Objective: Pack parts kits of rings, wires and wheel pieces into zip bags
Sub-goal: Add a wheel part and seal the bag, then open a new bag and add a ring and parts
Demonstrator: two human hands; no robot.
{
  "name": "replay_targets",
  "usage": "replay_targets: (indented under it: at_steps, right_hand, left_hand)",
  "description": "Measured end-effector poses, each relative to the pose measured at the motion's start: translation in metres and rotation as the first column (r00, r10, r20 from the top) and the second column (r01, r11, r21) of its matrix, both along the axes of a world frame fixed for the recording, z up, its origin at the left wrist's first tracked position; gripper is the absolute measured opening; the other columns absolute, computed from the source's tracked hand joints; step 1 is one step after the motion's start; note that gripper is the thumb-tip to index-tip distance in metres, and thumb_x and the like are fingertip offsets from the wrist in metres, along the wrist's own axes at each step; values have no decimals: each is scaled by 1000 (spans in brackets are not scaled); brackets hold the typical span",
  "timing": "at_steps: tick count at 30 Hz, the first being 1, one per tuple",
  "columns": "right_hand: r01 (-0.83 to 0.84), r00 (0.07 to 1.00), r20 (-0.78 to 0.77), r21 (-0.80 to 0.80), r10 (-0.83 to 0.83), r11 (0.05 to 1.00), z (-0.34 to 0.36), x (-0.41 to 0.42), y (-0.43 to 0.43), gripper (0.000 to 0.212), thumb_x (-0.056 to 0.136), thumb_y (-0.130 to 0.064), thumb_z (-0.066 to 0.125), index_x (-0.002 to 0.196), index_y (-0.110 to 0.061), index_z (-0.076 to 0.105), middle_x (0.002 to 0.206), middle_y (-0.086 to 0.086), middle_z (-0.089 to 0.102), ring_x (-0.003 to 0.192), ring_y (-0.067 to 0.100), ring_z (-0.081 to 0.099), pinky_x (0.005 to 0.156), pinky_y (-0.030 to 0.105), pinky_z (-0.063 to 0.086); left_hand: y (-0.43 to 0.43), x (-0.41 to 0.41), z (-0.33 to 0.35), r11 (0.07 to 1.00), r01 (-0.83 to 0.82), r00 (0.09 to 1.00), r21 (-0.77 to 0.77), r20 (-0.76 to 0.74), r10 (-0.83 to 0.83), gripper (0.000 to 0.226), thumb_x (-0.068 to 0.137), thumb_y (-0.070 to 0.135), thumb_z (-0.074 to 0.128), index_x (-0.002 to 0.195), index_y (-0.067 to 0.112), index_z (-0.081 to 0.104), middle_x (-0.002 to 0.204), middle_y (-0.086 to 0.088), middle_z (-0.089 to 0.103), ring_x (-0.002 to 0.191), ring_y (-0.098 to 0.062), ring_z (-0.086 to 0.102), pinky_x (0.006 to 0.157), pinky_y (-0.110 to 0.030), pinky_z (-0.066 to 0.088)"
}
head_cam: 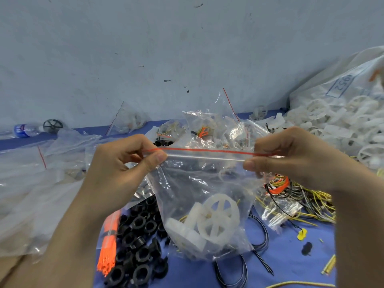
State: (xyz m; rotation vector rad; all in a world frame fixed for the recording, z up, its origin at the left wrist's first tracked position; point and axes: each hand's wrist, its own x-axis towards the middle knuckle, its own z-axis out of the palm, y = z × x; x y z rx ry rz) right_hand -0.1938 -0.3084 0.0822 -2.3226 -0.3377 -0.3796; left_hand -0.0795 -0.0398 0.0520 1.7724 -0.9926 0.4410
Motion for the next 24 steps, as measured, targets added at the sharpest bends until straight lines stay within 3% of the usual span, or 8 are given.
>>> replay_targets:
  at_steps: [6,8,11,13,15,18,21,24]
  right_hand:
    - [86,996,-10,145,-86,986,-11,13,-6,53,53,-65,77,65,-14,69,53,8,52,52,13,43,51,19,34]
    - [-45,975,-205,203,87,978,-16,17,-6,44,54,-54,76,91,-31,75,86,1,74,78,7,65,69,17,47]
    - [-229,803,-542,105,249,968,-35,30,2,68,63,-46,79,123,-18,62,131,-15,58,121,-1,52,102,21,42]
    - [-241,750,-618,78,237,967,-50,43,11,61,73,-37,76,130,-26,55,134,-16,54,121,2,52,108,30,39]
    - [-190,728,-643,144,238,971,-61,53,19,42,81,-40,70,121,-42,59,124,-15,60,97,9,63,91,32,52]
    - [-61,740,-637,254,215,965,-69,61,24,16,93,-33,58,89,-25,70,88,-3,70,65,26,64,63,44,58]
    - [3,759,-630,254,163,967,-74,61,22,30,95,-27,54,68,-25,66,69,7,59,62,31,57,58,46,48]
    - [38,677,-708,305,200,952,-66,55,17,19,87,-24,59,72,-21,71,78,23,57,69,38,57,59,45,45]
  left_hand:
    - [2,1,-1,1000,29,980,-6,-197,-29,12,80,33,64,71,25,64,56,2,52,46,-11,36,46,-15,31]
    - [7,2,0,994,104,946,41,-313,-86,12,80,33,61,71,26,64,61,10,57,44,-3,36,44,-8,30]
    - [17,5,-2,966,205,868,159,-485,-105,10,80,34,61,76,28,68,67,8,62,45,-2,39,43,-9,32]
    - [26,13,-5,968,189,830,167,-553,-66,7,84,33,68,80,28,70,73,3,65,50,-7,47,43,-13,36]
    - [36,29,-16,984,15,831,178,-550,87,17,94,26,60,82,29,71,81,1,70,65,-13,59,53,-19,44]
    - [47,56,-43,894,-311,747,324,-498,440,13,94,21,60,107,24,63,118,-7,63,107,-24,58,84,-31,47]
    - [47,69,-68,751,-267,683,604,-431,590,64,86,29,71,142,26,41,148,-17,35,133,-35,39,111,-41,32]
    - [36,73,-82,693,-163,703,702,-410,581,75,83,34,73,147,33,34,150,-20,29,136,-38,34,115,-41,27]
